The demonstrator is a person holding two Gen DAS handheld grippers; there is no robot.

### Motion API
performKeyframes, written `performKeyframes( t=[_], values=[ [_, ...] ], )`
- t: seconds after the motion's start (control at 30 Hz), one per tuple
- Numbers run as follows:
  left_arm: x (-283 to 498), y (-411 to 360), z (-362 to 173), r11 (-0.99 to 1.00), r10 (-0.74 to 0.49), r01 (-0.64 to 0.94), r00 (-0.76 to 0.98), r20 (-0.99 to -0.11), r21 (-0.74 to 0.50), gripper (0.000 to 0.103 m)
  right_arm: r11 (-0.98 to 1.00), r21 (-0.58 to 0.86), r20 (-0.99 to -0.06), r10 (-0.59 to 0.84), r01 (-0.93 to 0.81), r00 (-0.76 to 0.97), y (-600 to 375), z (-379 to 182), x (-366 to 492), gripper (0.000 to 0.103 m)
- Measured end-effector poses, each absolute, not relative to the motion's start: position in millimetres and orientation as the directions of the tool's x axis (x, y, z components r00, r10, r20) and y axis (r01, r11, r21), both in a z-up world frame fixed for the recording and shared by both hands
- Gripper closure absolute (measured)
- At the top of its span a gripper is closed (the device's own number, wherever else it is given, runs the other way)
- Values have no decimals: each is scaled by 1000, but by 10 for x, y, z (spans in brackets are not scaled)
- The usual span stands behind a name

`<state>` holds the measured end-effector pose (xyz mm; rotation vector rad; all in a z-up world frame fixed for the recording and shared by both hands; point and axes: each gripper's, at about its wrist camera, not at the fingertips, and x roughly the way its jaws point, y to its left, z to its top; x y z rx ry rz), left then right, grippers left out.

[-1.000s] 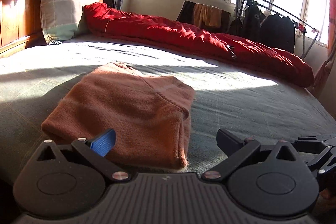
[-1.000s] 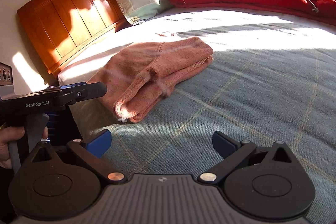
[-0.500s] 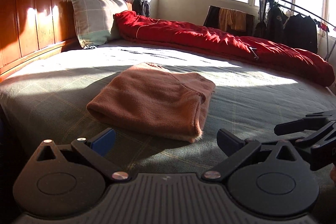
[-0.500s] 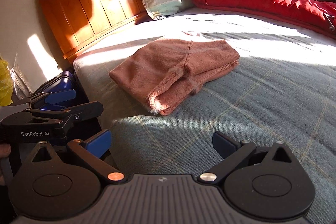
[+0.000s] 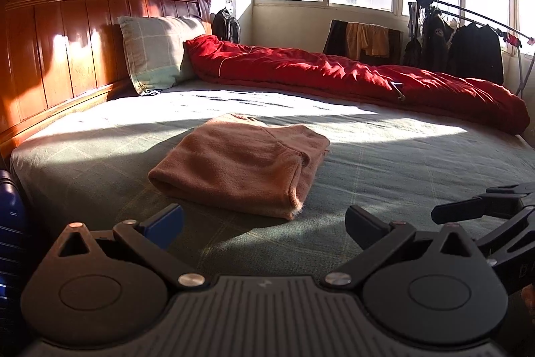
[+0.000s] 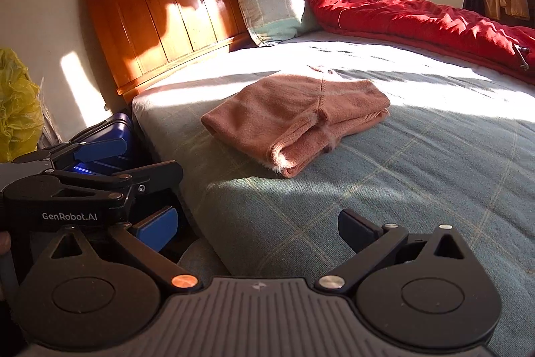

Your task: Fold clothes

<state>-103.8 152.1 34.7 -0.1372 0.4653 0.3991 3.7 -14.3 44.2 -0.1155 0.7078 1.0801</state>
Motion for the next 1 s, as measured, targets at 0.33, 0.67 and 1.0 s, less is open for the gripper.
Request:
performKeyframes(
  t=[0.33, 0.67, 1.0],
  values=[
    [-1284, 1444, 382, 904, 334, -419, 817, -471, -86, 1, 491, 212, -562, 769, -845, 305, -325, 515, -276, 0],
    [-1357, 1439, 280, 863, 356, -499, 711, -606, -78, 0, 518, 152, -584, 734, -842, 346, -310, 524, -474, 0],
    [-1443, 1430, 260, 866, 355, -495, 703, -616, -66, 0, 531, 129, -606, 711, -838, 357, -273, 492, -524, 0]
  ],
)
